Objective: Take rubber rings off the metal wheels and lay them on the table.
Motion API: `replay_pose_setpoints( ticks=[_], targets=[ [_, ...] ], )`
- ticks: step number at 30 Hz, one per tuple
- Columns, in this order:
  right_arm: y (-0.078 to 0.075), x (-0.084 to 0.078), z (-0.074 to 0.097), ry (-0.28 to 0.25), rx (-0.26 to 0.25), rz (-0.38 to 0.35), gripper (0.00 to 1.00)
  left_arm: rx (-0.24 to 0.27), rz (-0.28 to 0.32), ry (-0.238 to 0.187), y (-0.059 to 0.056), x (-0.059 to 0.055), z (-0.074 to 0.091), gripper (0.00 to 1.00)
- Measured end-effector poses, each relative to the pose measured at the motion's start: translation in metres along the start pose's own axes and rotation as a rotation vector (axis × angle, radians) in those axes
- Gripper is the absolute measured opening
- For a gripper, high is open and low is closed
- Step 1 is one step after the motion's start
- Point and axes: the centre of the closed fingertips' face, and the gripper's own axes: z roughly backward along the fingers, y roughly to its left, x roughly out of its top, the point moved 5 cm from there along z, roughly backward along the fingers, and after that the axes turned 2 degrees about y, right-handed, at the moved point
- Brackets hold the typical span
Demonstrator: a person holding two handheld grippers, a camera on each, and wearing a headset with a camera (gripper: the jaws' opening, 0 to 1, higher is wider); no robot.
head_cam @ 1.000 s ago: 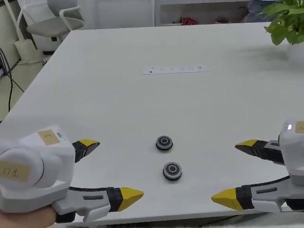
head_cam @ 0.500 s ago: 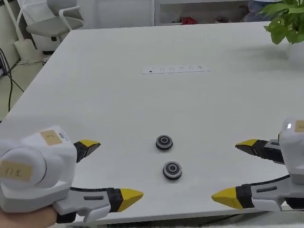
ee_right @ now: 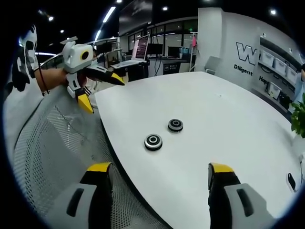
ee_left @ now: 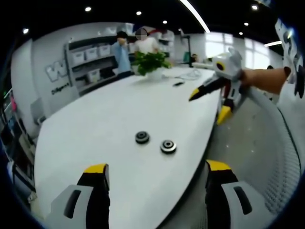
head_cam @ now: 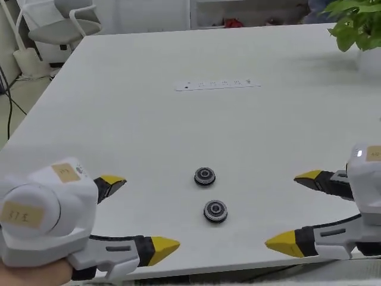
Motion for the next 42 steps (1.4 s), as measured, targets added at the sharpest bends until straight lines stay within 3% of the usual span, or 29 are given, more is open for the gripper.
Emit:
replay_pose_setpoints(
  ticks=[17, 23, 33, 36, 42],
  targets=[
    [0.000, -0.002, -0.001, 0.007, 0.018, 0.003, 0.79, -0.011, -0.006, 0.018, 0.000, -0.002, -0.002, 0.84],
    [0.000, -0.001, 0.000, -0.005, 0.026, -0.006, 0.79, -0.035, -0.018, 0.042, -0.007, -0.001, -0.004, 0.85],
    [0.000, 0.005, 0.004, -0.037, 0.046, -0.006, 0.80, -0.060, -0.034, 0.031, -0.010, 0.001, -0.003, 0.85],
    [-0.005, 0.011, 0.009, -0.079, 0.045, -0.037, 0.80, -0.072, -0.053, 0.029, -0.010, 0.003, -0.002, 0.85],
    [-0.016, 0.020, 0.012, -0.102, 0.034, -0.047, 0.80, -0.066, -0.059, 0.020, -0.001, 0.010, -0.001, 0.85]
  ],
)
